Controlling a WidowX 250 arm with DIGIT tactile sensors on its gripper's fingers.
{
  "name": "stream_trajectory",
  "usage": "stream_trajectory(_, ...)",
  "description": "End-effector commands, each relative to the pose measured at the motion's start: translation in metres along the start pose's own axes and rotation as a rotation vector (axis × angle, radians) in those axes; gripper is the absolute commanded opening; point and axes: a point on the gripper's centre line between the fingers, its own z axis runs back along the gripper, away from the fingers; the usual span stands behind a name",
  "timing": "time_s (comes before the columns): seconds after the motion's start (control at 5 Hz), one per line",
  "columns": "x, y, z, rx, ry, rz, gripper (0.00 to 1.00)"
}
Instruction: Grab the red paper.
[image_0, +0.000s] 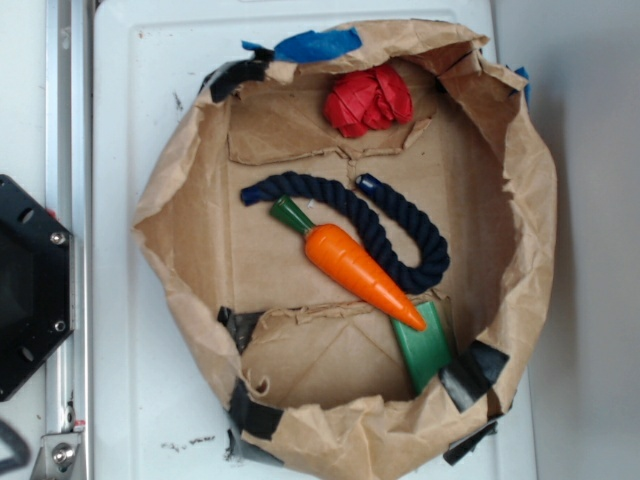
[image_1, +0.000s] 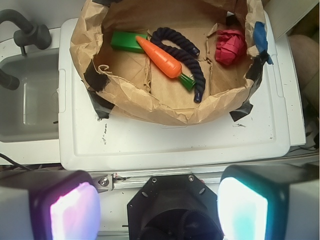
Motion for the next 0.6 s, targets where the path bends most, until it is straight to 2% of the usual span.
stream_trajectory(0.0, 0.000, 0.000, 0.000, 0.000, 0.000, 0.000, 1.00)
stream_trajectory(0.2, 0.044, 0.010, -0.014, 0.014, 0.000, 0.023, 1.00)
stream_trajectory(0.4, 0.093, 0.046, -0.030, 0.001, 0.007, 0.031, 1.00)
